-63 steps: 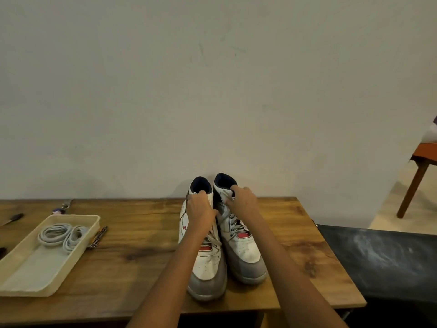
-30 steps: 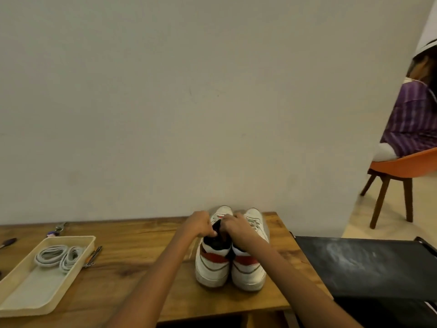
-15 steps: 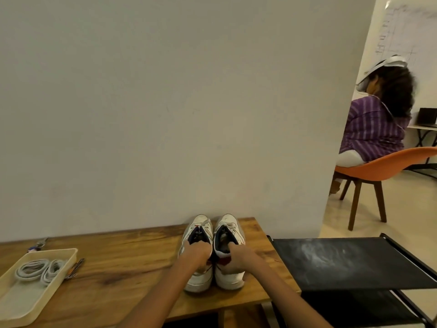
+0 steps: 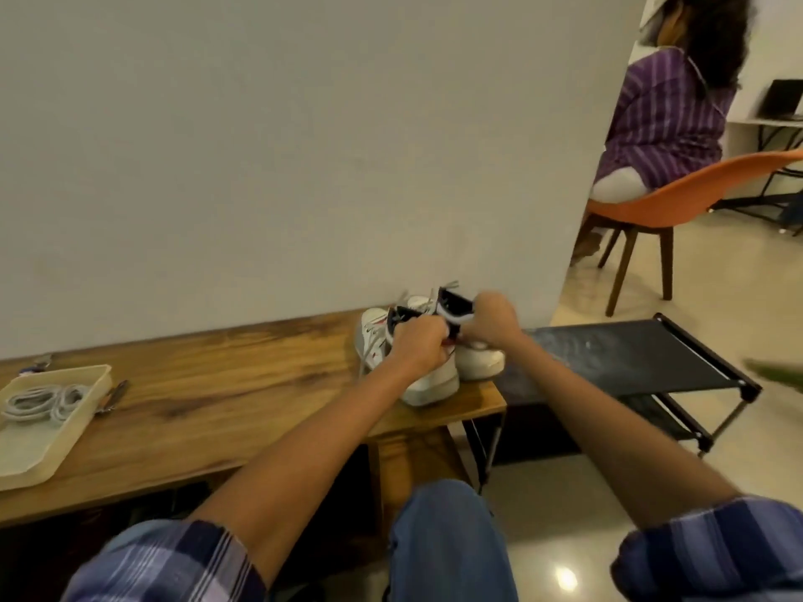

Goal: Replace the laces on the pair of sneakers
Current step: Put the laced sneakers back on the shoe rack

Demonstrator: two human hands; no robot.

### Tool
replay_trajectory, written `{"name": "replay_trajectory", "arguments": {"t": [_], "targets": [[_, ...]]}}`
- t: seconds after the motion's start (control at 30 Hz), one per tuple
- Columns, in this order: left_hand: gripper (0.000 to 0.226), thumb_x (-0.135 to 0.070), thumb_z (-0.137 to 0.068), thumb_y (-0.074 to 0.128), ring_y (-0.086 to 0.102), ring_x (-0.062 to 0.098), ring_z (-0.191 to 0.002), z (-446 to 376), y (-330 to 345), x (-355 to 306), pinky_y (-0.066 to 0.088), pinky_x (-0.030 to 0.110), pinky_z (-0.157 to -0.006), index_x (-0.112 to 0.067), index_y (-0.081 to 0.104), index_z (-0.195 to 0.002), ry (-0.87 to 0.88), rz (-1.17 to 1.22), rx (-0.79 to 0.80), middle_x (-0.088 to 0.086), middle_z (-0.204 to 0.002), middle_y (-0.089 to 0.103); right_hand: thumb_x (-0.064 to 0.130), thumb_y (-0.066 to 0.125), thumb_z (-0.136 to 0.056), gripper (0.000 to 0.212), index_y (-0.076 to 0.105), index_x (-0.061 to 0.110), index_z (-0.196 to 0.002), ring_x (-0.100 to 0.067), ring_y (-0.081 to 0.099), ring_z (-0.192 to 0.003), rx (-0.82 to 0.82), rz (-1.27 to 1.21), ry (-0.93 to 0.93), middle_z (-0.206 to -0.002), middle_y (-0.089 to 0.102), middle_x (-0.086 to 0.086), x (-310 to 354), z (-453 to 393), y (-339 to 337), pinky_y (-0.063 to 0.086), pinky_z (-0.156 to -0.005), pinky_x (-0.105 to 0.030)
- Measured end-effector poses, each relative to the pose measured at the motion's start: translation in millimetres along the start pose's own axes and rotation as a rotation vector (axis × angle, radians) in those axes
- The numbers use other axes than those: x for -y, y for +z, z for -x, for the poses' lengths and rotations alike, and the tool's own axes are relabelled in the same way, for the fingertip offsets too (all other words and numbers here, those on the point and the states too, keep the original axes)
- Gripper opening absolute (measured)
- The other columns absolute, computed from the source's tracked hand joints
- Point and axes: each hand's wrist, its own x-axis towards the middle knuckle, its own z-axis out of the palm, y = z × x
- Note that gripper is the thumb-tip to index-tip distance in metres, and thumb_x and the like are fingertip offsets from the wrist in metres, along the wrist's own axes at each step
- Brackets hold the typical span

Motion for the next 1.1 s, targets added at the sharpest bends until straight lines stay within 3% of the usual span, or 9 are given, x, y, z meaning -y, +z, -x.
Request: {"name": "replay_trajectory", "arguments": {"t": [0.17,0.3,0.43,0.57,0.7,0.8,0.87,0.93,1.1], "targets": [[0.016,-0.015,-0.093,0.054,0.060,0.032,-0.099,-54,13,-82,0.042,0.036,-0.072,-0.004,0.058,-0.105,0.143,0.023,-0.053,0.013,-0.107,0.064,0.015,0.069,-0.075,0.021,0.060,-0.002,-0.082,-0.023,0.050,-0.069,-0.130,0.114,0.140,-0.073,0.053,-0.011,-86,-15,-53,0.030,-0.046,-0.027],[0.014,-0.010,-0.093,0.053,0.060,0.030,-0.099,-96,44,-136,0.041,0.036,-0.072,-0.005,0.059,-0.104,0.210,0.077,-0.042,0.013,-0.106,0.064,0.007,0.068,-0.073,0.012,0.061,-0.001,-0.078,-0.022,0.049,-0.064,-0.210,0.133,0.224,-0.068,0.053,-0.010,-149,-20,-64,0.033,-0.047,-0.026],[0.017,-0.015,-0.093,0.053,0.060,0.032,-0.101,-110,96,-147,0.042,0.037,-0.074,-0.005,0.057,-0.106,0.187,0.135,0.050,0.013,-0.108,0.063,0.019,0.072,-0.075,0.023,0.054,0.007,-0.065,-0.023,0.051,-0.062,-0.155,0.096,0.277,-0.065,0.053,-0.009,-196,-25,-33,0.039,-0.053,-0.031],[0.020,-0.016,-0.096,0.047,0.059,0.033,-0.101,-107,149,-142,0.035,0.036,-0.068,-0.003,0.053,-0.110,0.253,0.066,0.136,0.016,-0.110,0.062,0.018,0.070,-0.075,0.040,0.037,0.012,-0.054,-0.022,0.045,-0.058,-0.022,0.109,0.327,-0.056,0.041,-0.002,-229,-16,18,0.027,-0.047,-0.029],[0.024,-0.013,-0.096,0.047,0.056,0.031,-0.111,-116,158,-148,0.042,0.039,-0.082,-0.003,0.050,-0.118,0.238,0.053,0.116,0.015,-0.118,0.060,0.015,0.068,-0.078,0.042,0.032,0.013,-0.055,-0.013,0.031,-0.050,0.036,0.139,0.363,-0.057,0.036,-0.002,-238,-23,25,0.022,-0.043,-0.025],[0.025,-0.014,-0.096,0.048,0.055,0.030,-0.112,-118,159,-143,0.041,0.038,-0.086,-0.004,0.049,-0.119,0.231,-0.012,0.116,0.013,-0.119,0.061,0.019,0.067,-0.081,0.042,0.032,0.012,-0.059,-0.015,0.036,-0.053,0.037,0.117,0.387,-0.060,0.040,-0.003,-236,-28,28,0.024,-0.043,-0.024],[0.027,-0.014,-0.096,0.048,0.053,0.030,-0.114,-119,160,-142,0.039,0.038,-0.090,-0.004,0.048,-0.121,0.214,-0.019,0.132,0.014,-0.120,0.060,0.022,0.069,-0.080,0.026,0.048,0.006,-0.076,-0.022,0.049,-0.067,0.077,0.115,0.408,-0.077,0.053,-0.009,-231,-26,28,0.034,-0.050,-0.027],[0.030,-0.015,-0.095,0.050,0.051,0.031,-0.117,-118,155,-142,0.036,0.040,-0.096,-0.003,0.046,-0.122,0.197,-0.013,0.163,0.015,-0.122,0.058,0.026,0.069,-0.081,0.038,0.053,0.001,-0.104,-0.030,0.055,-0.091,0.149,0.112,0.418,-0.103,0.057,-0.017,-228,-25,27,0.039,-0.065,-0.032],[0.042,-0.024,-0.091,0.057,0.047,0.033,-0.116,-108,131,-126,0.039,0.039,-0.090,-0.001,0.044,-0.123,0.220,0.117,0.097,0.019,-0.120,0.057,0.030,0.066,-0.085,0.061,0.035,0.007,-0.132,-0.039,0.030,-0.130,0.195,0.202,0.506,-0.139,0.030,-0.022,-203,-24,19,0.035,-0.102,-0.053]]}}
